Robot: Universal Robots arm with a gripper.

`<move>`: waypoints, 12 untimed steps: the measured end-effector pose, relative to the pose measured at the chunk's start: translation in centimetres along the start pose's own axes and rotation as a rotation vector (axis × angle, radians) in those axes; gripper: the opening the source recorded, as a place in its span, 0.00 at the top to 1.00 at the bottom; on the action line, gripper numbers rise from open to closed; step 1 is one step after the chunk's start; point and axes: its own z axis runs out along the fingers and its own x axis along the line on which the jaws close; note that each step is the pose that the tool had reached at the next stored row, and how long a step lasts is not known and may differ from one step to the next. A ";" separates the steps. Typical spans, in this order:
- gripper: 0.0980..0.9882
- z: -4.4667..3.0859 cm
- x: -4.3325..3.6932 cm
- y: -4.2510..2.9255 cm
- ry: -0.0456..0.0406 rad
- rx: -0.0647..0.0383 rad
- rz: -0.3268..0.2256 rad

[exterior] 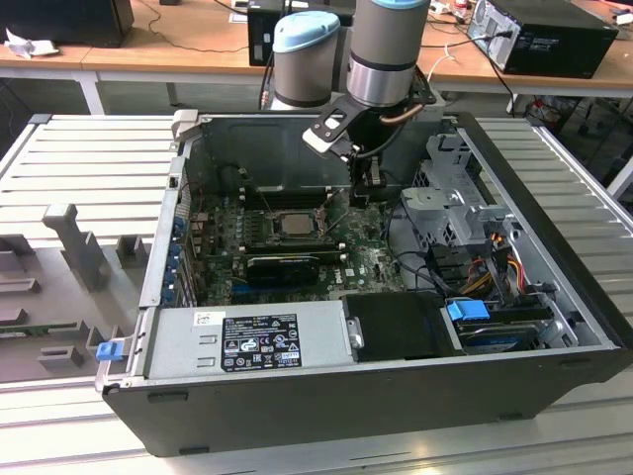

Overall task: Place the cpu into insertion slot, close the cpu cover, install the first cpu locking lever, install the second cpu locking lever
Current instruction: 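Close the cpu cover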

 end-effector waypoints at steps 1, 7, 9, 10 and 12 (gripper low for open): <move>0.99 0.00 0.00 -0.04 -0.0001 0.000 0.000; 0.99 0.00 0.01 -0.19 -0.0001 0.000 0.000; 0.99 0.01 0.01 -0.26 0.0000 0.000 0.000; 0.99 0.01 0.01 -0.28 0.0000 0.000 0.000; 0.99 0.01 0.01 -0.32 0.0000 0.000 0.000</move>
